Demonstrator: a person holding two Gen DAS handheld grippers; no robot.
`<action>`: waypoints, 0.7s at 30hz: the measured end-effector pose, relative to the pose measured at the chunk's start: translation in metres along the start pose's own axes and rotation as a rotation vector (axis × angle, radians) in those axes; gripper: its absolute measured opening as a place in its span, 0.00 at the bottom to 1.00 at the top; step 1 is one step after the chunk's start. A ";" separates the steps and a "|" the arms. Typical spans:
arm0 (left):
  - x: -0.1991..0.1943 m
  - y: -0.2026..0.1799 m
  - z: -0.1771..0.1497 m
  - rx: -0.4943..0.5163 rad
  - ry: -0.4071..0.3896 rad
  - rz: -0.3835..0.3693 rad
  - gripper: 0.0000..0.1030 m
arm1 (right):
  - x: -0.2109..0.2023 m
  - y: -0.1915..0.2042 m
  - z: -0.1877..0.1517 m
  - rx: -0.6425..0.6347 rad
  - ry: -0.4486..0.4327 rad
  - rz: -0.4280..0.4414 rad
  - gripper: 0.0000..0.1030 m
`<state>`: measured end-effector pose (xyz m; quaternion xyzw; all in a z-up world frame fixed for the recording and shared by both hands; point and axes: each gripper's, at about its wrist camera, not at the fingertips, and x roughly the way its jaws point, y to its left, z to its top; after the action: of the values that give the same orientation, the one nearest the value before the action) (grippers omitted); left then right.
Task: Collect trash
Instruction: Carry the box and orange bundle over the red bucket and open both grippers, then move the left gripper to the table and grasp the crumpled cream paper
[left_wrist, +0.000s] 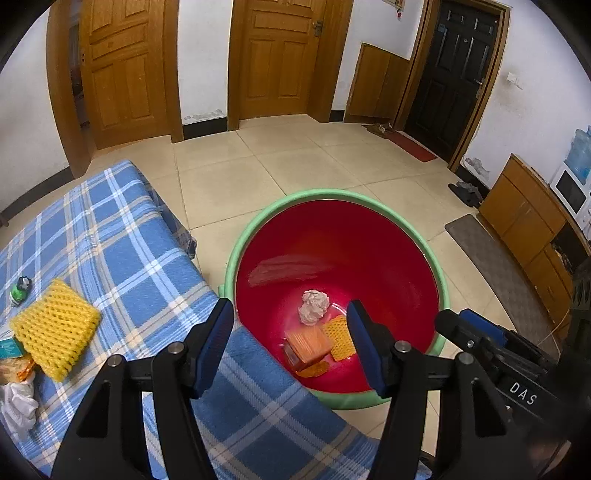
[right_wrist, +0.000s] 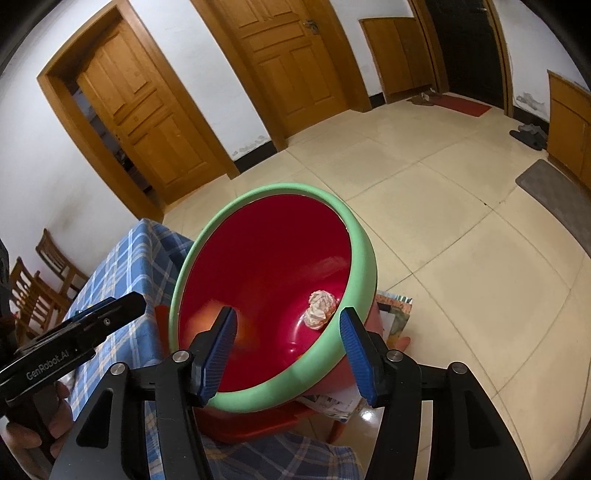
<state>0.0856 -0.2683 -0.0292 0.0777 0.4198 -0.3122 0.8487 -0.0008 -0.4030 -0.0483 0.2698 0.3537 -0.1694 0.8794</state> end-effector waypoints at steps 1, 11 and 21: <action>-0.002 0.001 -0.001 -0.006 -0.002 0.000 0.62 | 0.000 0.000 0.000 -0.001 0.000 0.001 0.58; -0.024 0.024 -0.015 -0.076 -0.009 0.024 0.63 | -0.003 0.010 -0.001 -0.011 -0.002 -0.001 0.61; -0.053 0.064 -0.026 -0.169 -0.046 0.100 0.63 | -0.004 0.034 -0.004 -0.054 0.009 0.020 0.62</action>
<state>0.0826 -0.1828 -0.0142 0.0196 0.4206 -0.2347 0.8761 0.0106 -0.3732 -0.0363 0.2503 0.3595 -0.1500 0.8863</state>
